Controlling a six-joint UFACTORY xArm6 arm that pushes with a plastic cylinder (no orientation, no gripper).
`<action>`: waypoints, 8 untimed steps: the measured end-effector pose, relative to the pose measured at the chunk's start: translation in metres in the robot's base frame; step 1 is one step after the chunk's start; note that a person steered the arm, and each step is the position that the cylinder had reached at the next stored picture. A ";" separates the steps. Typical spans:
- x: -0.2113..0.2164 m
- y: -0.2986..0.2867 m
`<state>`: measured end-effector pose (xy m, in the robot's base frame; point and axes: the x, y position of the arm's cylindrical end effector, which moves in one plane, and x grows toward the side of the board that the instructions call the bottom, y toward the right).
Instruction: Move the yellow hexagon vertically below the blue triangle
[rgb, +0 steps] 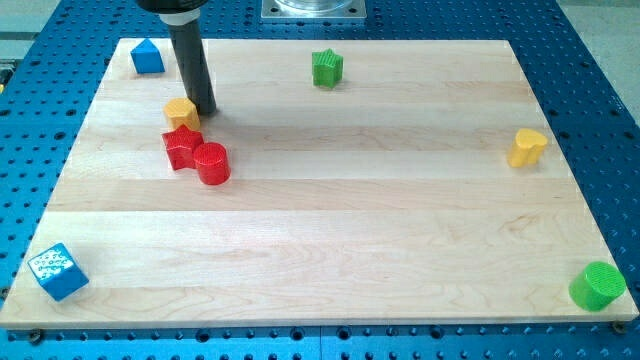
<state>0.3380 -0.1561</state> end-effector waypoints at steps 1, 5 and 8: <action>0.015 -0.018; 0.045 -0.028; 0.000 -0.051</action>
<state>0.3376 -0.2068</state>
